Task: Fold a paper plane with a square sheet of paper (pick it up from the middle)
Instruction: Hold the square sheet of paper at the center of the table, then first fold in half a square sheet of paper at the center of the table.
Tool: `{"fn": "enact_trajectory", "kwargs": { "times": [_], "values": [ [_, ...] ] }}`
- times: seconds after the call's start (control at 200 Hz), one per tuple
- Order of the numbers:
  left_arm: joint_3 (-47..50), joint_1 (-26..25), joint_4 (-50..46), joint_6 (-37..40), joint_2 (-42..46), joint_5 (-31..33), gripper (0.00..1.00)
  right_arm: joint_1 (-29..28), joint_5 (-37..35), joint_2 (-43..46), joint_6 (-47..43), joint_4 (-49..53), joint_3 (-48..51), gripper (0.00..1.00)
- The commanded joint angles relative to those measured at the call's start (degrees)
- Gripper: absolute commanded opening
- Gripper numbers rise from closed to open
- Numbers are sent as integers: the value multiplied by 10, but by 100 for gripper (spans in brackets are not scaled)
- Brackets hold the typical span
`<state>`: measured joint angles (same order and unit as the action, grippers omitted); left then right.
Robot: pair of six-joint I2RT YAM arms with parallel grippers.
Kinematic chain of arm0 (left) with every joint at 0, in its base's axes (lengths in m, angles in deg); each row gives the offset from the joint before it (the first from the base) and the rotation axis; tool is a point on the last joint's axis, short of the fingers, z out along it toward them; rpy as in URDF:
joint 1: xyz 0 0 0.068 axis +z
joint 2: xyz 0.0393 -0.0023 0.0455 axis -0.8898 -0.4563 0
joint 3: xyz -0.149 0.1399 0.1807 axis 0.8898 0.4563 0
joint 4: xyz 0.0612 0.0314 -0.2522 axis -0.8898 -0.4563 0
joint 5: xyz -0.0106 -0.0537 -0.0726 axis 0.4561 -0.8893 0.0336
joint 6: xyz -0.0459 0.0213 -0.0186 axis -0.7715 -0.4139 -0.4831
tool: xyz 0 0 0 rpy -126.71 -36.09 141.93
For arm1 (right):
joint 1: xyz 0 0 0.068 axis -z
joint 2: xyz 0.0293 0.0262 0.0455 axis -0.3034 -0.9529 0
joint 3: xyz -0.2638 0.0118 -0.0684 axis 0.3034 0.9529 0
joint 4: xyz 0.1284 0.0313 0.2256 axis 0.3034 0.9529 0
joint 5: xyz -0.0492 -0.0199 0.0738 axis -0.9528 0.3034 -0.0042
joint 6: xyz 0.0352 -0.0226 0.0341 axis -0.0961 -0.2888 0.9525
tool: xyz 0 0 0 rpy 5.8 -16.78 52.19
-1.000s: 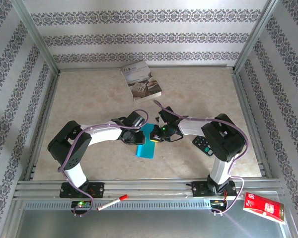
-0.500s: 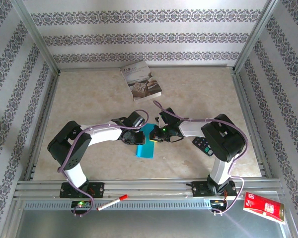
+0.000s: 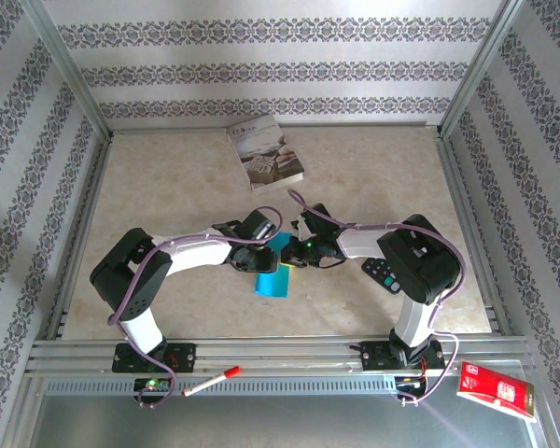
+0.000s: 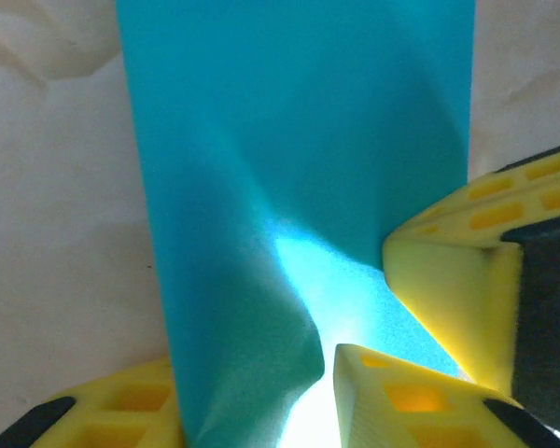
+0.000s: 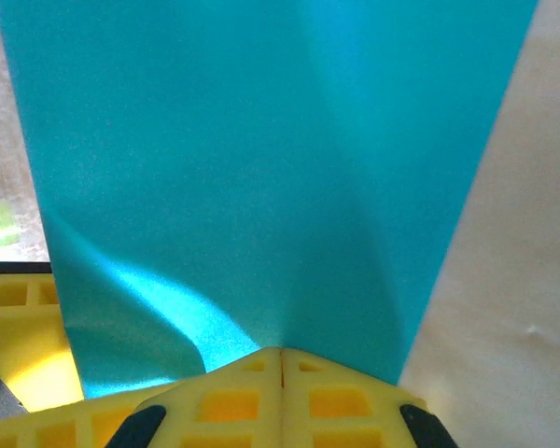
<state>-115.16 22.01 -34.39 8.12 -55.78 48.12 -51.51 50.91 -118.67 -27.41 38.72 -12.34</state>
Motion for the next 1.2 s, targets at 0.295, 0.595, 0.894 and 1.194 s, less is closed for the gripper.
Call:
{"fn": "enact_trajectory", "kwargs": {
  "times": [0.295, 0.595, 0.894, 1.194],
  "values": [
    [-26, 2, -108, -14, 111, 83, 61, 5, -102, -50, -20, 101, 40, 0],
    [-39, 7, -61, -21, 90, 26, 30, 5, -105, -51, -17, 100, 41, 0],
    [-56, 23, -14, -8, 21, -3, 16, 5, -108, -48, -17, 102, 42, 0],
    [-26, 54, 15, 3, -33, -17, 14, 5, -115, -47, -17, 107, 45, 0]
  ]
}}
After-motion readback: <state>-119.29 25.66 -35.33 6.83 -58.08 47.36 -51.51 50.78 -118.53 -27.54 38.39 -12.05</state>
